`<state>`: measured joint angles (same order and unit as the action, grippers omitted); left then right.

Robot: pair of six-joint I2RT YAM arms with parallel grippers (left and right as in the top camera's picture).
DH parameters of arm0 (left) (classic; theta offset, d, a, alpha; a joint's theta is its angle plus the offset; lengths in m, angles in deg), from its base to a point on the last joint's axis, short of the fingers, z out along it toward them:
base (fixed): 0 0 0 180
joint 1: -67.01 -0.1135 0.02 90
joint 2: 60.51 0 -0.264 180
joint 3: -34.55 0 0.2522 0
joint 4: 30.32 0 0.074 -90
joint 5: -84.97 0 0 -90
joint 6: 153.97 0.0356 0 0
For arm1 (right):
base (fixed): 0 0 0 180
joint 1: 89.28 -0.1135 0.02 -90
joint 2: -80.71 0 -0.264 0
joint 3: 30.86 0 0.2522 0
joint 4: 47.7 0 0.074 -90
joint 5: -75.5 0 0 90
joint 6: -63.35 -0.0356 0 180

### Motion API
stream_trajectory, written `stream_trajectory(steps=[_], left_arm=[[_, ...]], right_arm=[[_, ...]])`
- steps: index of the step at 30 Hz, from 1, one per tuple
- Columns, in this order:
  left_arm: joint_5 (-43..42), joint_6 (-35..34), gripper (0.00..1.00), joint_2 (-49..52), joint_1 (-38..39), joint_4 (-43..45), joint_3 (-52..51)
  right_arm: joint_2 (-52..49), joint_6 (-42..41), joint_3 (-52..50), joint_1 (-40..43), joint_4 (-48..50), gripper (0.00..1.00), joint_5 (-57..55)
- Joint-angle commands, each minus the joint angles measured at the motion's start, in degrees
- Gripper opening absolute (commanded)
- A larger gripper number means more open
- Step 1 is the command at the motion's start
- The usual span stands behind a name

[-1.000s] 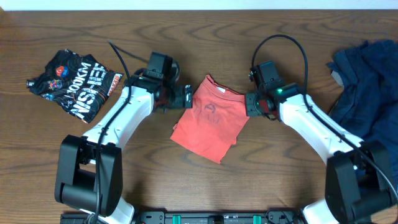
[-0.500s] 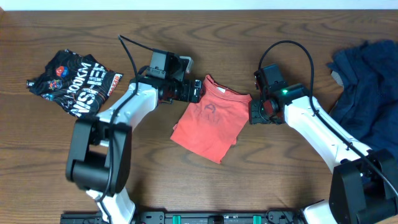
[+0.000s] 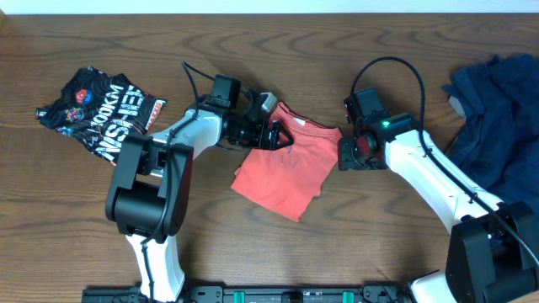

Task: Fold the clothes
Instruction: 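Grasp the folded orange bundle's top edge with the left gripper, then carry the folded orange shirt to the table's upper-left and release it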

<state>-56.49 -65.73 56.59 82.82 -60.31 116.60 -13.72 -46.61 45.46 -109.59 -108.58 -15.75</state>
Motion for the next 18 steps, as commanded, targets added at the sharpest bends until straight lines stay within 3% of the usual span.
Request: stream_trajectory(steps=[1,5,11,18], left_arm=[[0.46,-0.02,0.72,3.15,0.66,-0.39,-1.31],[0.46,0.0,0.4,3.15,0.66,0.26,-1.31],[0.48,-0.28,0.06,3.13,0.48,2.75,-1.29],[3.37,-5.14,0.06,-0.17,-4.87,6.69,0.28]], right_arm=[[1.11,-0.63,0.74,0.26,-0.09,0.56,0.02],[1.11,-0.63,0.74,0.26,-0.35,0.56,0.02],[1.11,-0.61,0.74,0.26,-0.35,0.56,0.02],[1.11,-0.59,0.74,0.26,-1.25,0.56,-0.5]])
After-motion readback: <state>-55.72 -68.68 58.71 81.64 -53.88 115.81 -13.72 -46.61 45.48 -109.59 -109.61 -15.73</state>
